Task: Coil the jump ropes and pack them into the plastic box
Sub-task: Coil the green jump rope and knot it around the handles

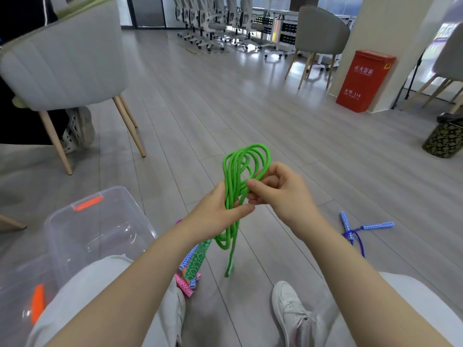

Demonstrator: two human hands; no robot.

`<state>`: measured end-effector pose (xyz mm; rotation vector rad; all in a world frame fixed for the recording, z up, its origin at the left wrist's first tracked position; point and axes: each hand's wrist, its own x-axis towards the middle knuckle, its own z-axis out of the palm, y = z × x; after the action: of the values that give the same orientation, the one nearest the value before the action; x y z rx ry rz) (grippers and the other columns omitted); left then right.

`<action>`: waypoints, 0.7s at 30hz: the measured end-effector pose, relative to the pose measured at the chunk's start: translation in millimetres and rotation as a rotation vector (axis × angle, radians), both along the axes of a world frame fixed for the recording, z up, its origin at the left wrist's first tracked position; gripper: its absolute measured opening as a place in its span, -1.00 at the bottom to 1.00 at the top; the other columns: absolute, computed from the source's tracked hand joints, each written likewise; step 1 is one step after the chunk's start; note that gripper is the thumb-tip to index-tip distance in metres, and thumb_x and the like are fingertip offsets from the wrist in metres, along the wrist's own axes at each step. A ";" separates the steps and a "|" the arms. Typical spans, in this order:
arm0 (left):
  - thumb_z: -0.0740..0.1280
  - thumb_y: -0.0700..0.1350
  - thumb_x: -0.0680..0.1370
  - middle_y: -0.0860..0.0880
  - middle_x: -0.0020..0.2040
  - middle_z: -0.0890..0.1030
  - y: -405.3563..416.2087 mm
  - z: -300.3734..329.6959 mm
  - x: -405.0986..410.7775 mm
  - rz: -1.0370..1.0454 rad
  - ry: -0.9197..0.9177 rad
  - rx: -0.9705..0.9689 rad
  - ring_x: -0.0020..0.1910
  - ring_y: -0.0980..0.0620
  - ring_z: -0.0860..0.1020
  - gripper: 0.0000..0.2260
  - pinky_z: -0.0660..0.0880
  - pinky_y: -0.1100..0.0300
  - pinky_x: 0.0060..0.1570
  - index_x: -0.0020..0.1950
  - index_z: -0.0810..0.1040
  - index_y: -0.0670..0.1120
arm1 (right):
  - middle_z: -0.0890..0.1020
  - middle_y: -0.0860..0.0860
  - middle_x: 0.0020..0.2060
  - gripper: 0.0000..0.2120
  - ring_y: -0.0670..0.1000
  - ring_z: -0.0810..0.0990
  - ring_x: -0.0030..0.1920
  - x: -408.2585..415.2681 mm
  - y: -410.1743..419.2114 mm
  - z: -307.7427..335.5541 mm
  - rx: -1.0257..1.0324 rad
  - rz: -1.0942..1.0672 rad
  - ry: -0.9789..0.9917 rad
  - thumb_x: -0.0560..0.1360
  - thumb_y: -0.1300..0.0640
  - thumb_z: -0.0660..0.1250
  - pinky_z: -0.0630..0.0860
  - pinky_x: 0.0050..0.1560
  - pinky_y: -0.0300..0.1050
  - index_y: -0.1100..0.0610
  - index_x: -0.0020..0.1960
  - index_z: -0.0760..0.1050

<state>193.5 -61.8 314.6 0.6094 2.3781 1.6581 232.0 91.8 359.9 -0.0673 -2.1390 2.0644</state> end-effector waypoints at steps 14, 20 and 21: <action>0.23 -0.05 0.62 0.10 -0.27 0.53 -2.1 4.2 -1.9 -0.006 0.096 -0.072 -0.30 0.14 0.45 -0.89 0.43 0.07 -0.18 -0.11 0.46 0.02 | 0.58 0.04 -0.35 -0.86 -0.07 0.48 -0.34 0.6 9.8 -0.1 0.112 -0.001 0.056 0.53 0.14 0.36 0.45 -0.30 -0.23 0.20 -0.14 0.51; 0.21 -0.05 0.64 0.08 -0.27 0.53 -11.8 17.3 -2.8 0.109 -0.031 0.227 -0.25 0.07 0.46 -0.84 0.44 0.07 -0.13 -0.10 0.47 -0.04 | 0.67 0.00 -0.11 -0.78 -0.01 0.56 -0.11 -2.5 16.8 -26.3 0.379 0.222 -0.320 0.49 0.33 0.25 0.55 0.03 -0.04 0.10 0.07 0.53; 0.20 -0.07 0.64 0.09 -0.27 0.53 -12.8 19.9 -2.1 0.110 -0.056 0.284 -0.25 0.07 0.46 -0.85 0.44 0.08 -0.13 -0.09 0.47 -0.05 | 0.67 0.01 -0.02 -0.72 -0.01 0.59 -0.03 -2.1 13.2 -33.8 0.428 0.295 -0.348 0.48 0.33 0.25 0.54 0.13 -0.03 0.07 0.11 0.52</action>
<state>191.3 -74.6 334.5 0.4742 2.1908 2.0527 229.8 105.1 326.1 -0.0632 -2.9189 1.7804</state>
